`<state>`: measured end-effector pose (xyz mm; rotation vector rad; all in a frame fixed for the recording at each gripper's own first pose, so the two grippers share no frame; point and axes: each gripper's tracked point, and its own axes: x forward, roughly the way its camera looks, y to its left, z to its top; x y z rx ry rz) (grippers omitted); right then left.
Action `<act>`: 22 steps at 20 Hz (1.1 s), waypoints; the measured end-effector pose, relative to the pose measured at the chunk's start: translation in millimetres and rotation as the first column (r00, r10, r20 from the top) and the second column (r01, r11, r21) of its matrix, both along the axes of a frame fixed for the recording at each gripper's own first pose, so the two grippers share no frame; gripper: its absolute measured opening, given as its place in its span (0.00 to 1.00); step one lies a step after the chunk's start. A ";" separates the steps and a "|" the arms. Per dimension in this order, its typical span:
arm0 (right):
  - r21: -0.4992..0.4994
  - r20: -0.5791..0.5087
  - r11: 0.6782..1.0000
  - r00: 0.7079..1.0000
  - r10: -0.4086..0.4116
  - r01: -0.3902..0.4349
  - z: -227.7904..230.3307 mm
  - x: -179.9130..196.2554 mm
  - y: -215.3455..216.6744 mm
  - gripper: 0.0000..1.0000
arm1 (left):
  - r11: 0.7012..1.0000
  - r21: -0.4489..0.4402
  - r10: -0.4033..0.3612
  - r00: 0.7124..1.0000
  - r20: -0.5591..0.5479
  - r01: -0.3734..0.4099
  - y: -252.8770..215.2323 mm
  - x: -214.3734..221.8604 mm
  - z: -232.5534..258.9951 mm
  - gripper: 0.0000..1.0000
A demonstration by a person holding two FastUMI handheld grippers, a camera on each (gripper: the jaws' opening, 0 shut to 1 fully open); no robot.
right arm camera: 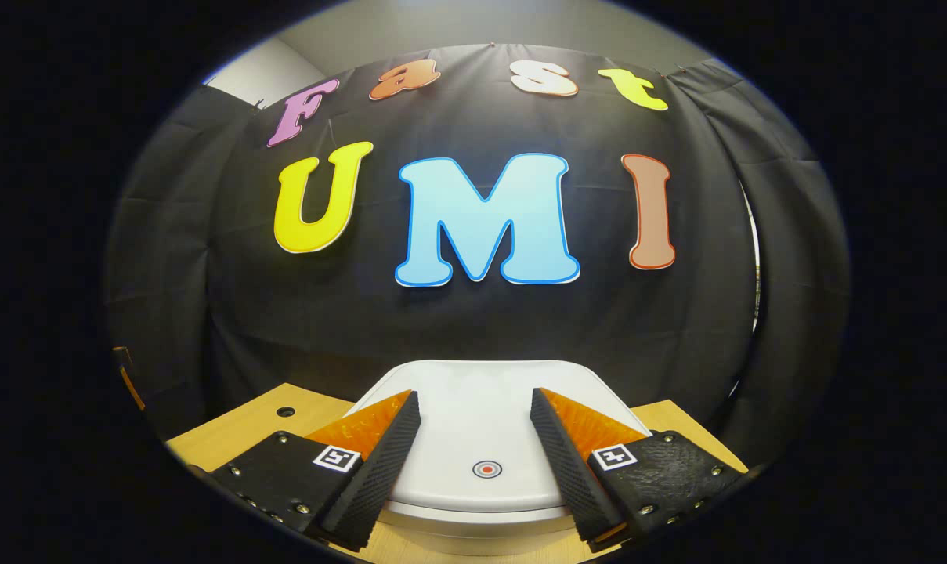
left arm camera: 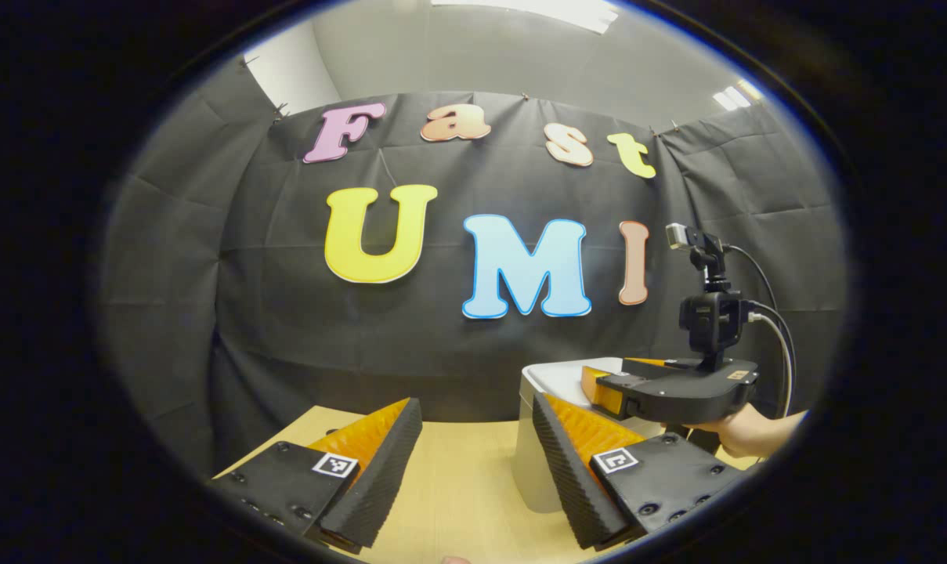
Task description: Press the lid of the desktop garbage bin to open it, pick up the crumpled paper on the desktop and throw it into the bin, then pick up the pop can on the desktop and drop it into the bin, and finally close the garbage bin lid.
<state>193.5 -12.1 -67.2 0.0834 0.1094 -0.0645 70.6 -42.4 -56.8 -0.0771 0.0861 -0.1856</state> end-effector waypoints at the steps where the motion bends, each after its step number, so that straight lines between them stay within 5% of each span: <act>1: -0.004 0.005 1.000 1.000 0.002 -0.002 0.1 -0.5 -0.2 0.93 | 1.000 -0.001 0.004 1.000 -0.002 -0.004 1.1 0.6 -1.0 0.95; 22: 0.012 0.066 0.999 0.997 -0.039 0.039 -0.5 -3.3 -1.4 0.93 | 0.996 0.018 0.086 0.996 0.005 -0.086 8.7 -28.5 20.1 0.95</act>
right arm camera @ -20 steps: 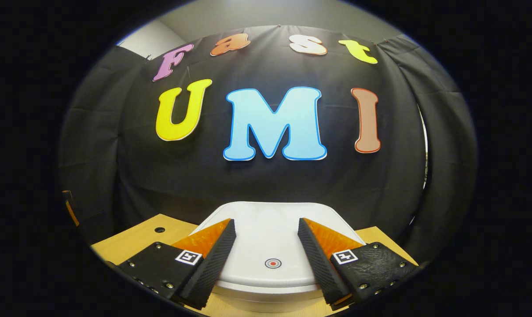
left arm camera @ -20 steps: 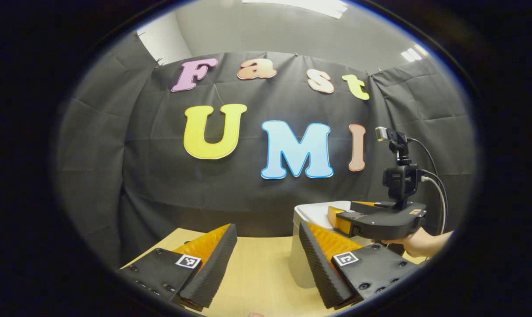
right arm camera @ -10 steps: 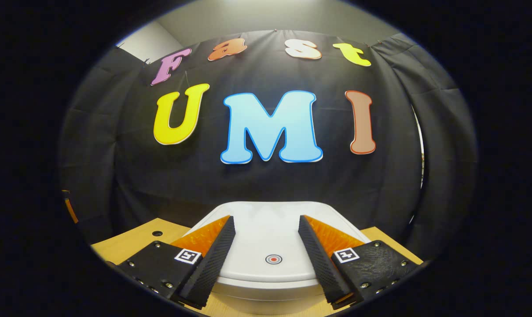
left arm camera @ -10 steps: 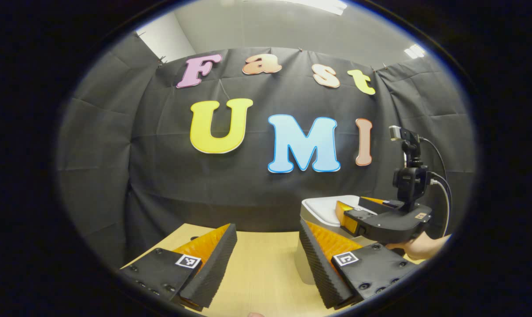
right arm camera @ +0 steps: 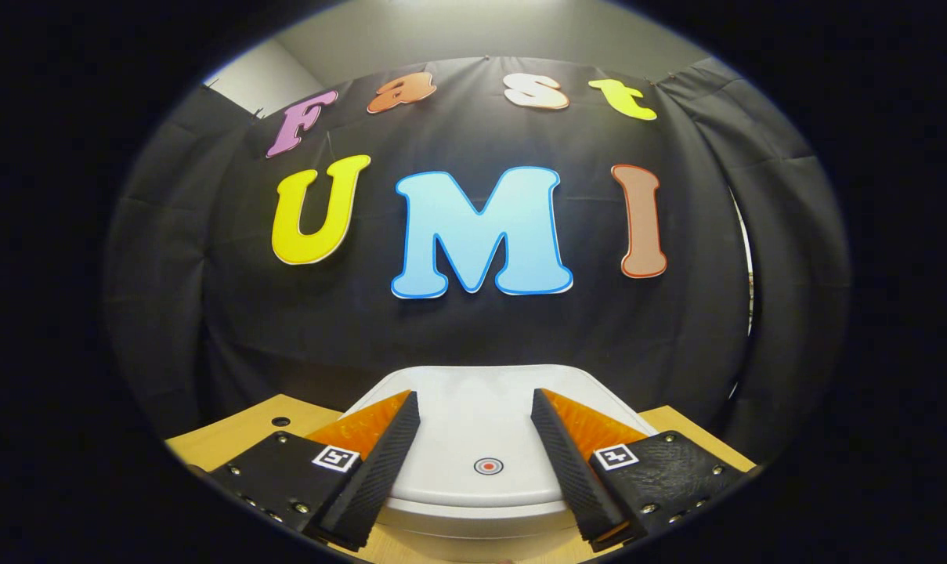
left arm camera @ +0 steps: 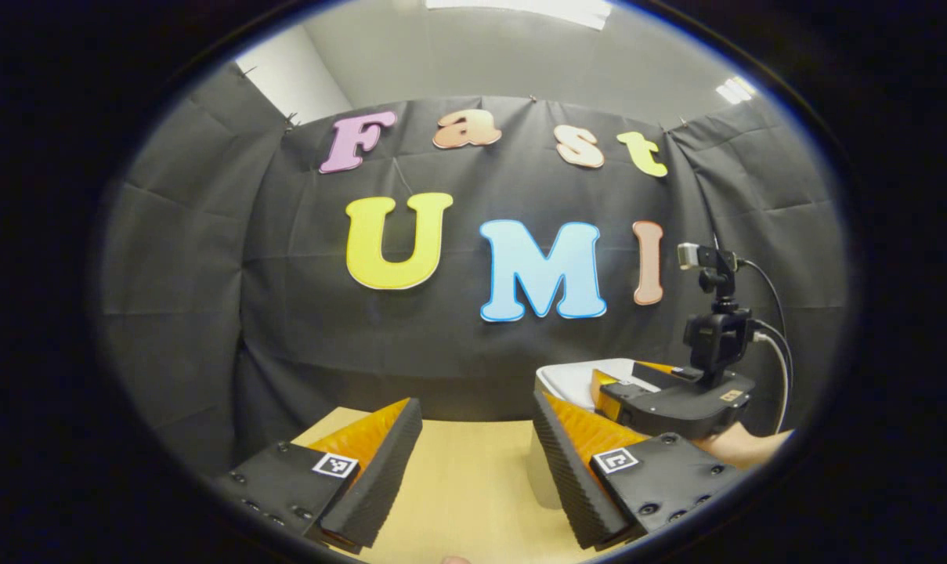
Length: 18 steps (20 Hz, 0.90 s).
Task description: Press the lid of the desktop garbage bin to open it, pick up the crumpled paper on the desktop and throw it into the bin, then pick up the pop can on the desktop and drop it into the bin, and finally close the garbage bin lid.
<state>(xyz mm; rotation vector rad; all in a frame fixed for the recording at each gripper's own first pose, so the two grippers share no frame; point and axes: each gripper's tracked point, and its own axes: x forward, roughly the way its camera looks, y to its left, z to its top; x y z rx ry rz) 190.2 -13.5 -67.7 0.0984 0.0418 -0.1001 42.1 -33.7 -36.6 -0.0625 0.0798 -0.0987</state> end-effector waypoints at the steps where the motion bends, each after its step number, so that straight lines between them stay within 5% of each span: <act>1: 0.001 -0.008 1.000 1.000 0.001 -0.001 0.2 -0.9 0.2 0.93 | 1.000 -0.002 0.009 1.000 0.004 -0.009 0.8 -3.8 3.1 0.95; 11: 0.005 -0.035 0.997 0.997 0.074 -0.074 23.4 -67.1 -2.3 0.93 | 0.992 0.023 0.126 0.992 0.006 -0.126 -0.1 -31.1 2.3 0.95; 18: -0.061 -0.006 0.993 0.995 0.101 -0.101 39.6 -126.9 -9.1 0.93 | 0.994 0.027 0.107 0.994 0.027 -0.108 -22.8 -35.7 0.4 0.95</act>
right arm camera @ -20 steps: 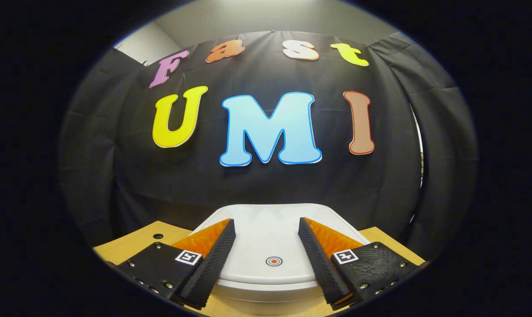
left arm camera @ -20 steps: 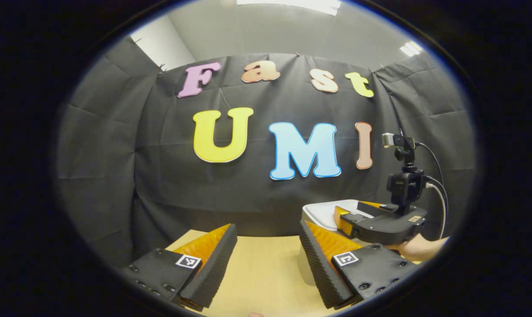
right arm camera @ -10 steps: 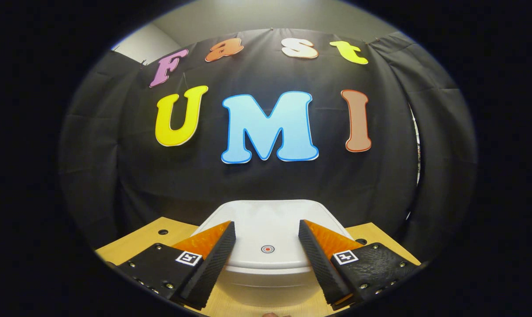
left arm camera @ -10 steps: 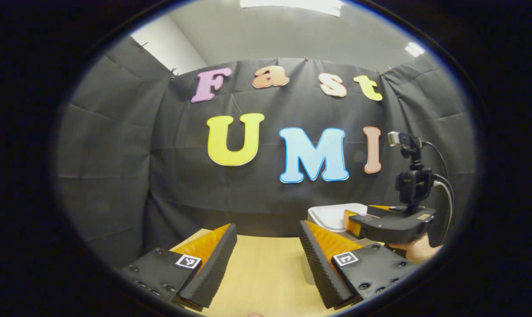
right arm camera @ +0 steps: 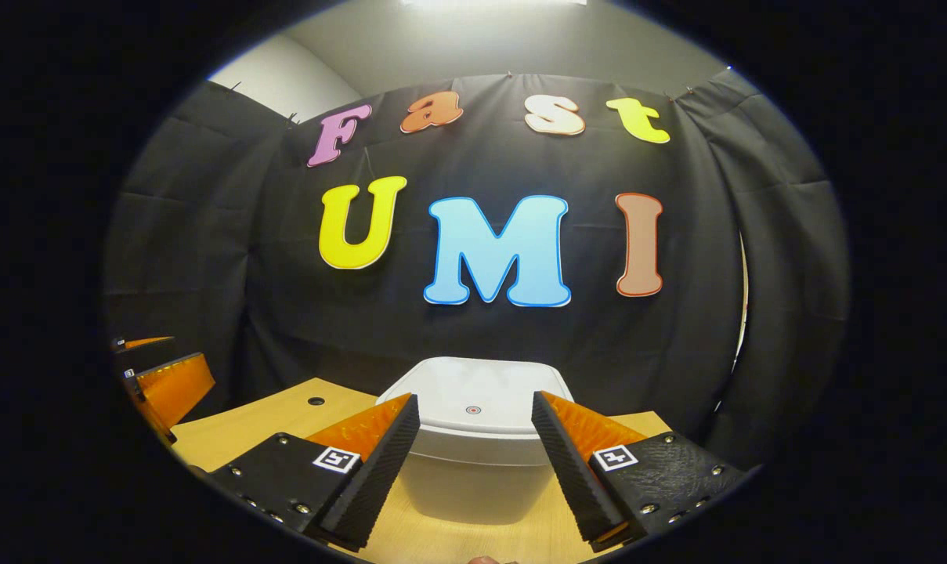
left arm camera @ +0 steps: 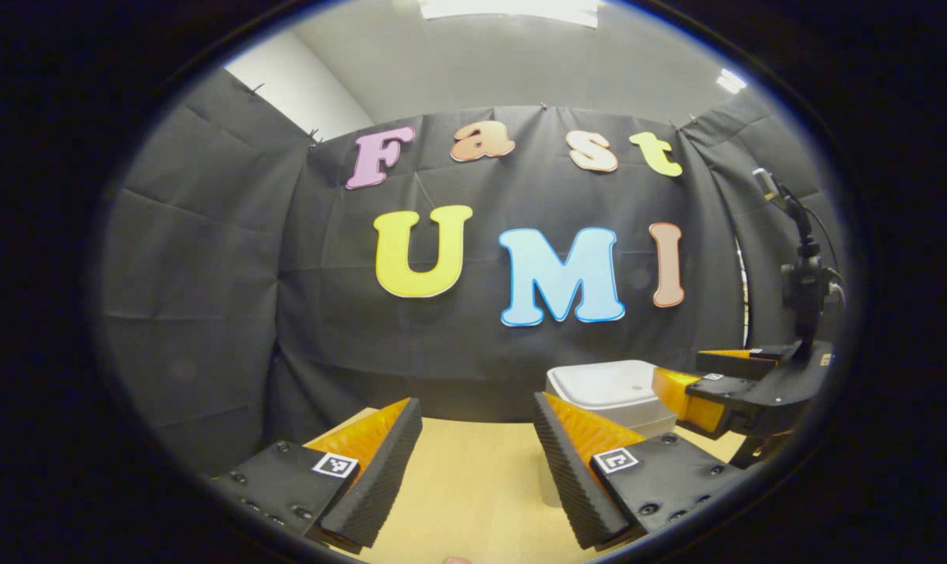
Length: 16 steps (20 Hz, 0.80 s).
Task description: Press the lid of the desktop garbage bin to open it, pick up the crumpled paper on the desktop and throw it into the bin, then pick up the pop can on the desktop and drop it into the bin, and finally close the garbage bin lid.
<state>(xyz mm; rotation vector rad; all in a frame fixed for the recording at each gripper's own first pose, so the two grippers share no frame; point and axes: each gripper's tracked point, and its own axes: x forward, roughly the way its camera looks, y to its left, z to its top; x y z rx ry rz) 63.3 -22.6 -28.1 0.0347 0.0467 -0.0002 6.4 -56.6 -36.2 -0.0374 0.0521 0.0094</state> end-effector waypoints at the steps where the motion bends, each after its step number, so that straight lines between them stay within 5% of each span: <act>1: -0.002 0.004 1.000 1.000 -0.005 0.005 2.8 -5.8 -2.1 0.93 | 1.000 -0.005 -0.007 1.000 0.002 0.007 -3.2 -0.4 0.6 0.95; 16: -0.025 0.047 1.000 0.999 -0.009 0.010 18.8 -47.7 34.1 0.93 | 0.997 -0.009 -0.071 0.997 0.000 0.071 10.9 8.4 -4.3 0.95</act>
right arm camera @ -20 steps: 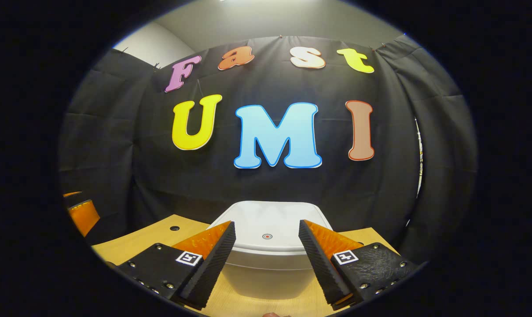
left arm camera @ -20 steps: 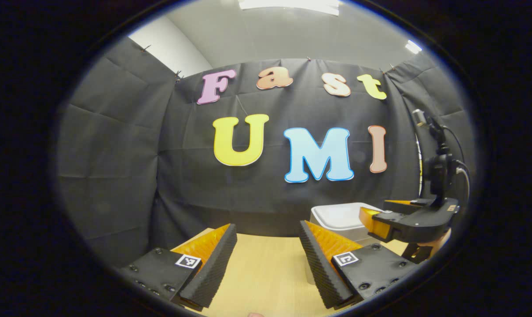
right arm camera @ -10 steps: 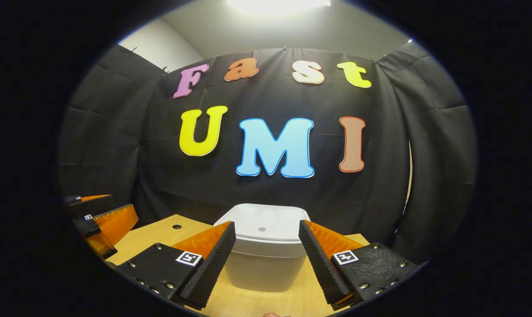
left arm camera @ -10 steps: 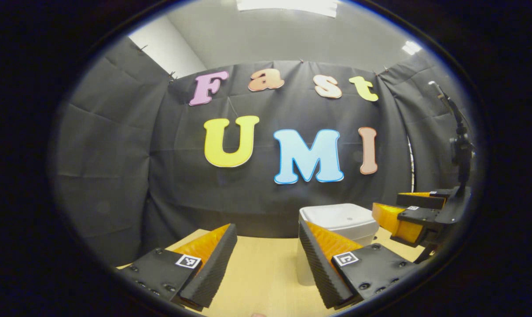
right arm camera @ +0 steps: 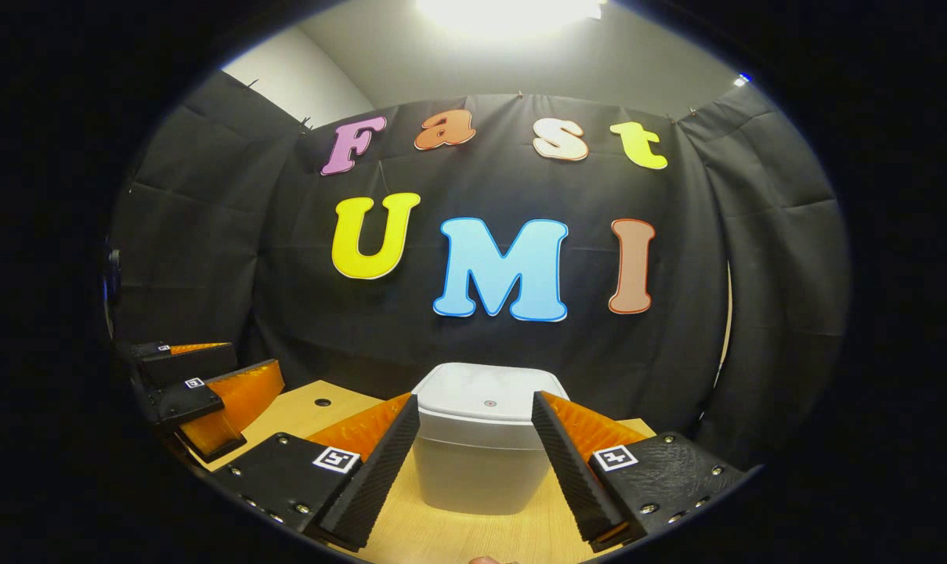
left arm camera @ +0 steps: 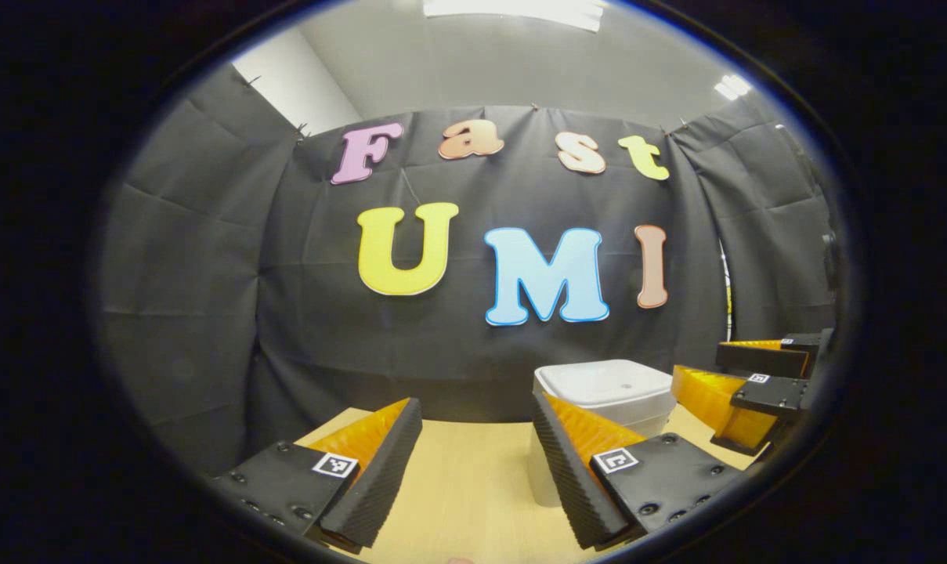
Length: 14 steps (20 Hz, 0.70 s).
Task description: Press the lid of the desktop garbage bin to open it, pick up the crumpled paper on the desktop and throw it into the bin, then pick up the pop can on the desktop and drop it into the bin, and finally close the garbage bin lid.
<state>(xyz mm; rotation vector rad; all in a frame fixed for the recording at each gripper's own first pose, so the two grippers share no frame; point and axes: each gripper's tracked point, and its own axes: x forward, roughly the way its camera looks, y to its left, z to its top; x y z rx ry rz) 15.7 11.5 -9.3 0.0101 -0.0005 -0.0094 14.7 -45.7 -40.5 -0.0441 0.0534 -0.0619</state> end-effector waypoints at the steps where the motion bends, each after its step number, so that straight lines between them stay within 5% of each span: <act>1: 0.005 0.002 1.000 1.000 0.007 -0.007 1.8 -0.9 3.7 0.93 | 1.000 0.000 -0.004 1.000 -0.002 0.004 1.5 -0.1 -0.3 0.95; 14: 0.002 0.034 1.000 0.999 -0.010 0.010 15.2 3.1 3.9 0.92 | 1.000 0.010 -0.021 0.999 0.035 0.021 9.0 -2.6 13.8 0.95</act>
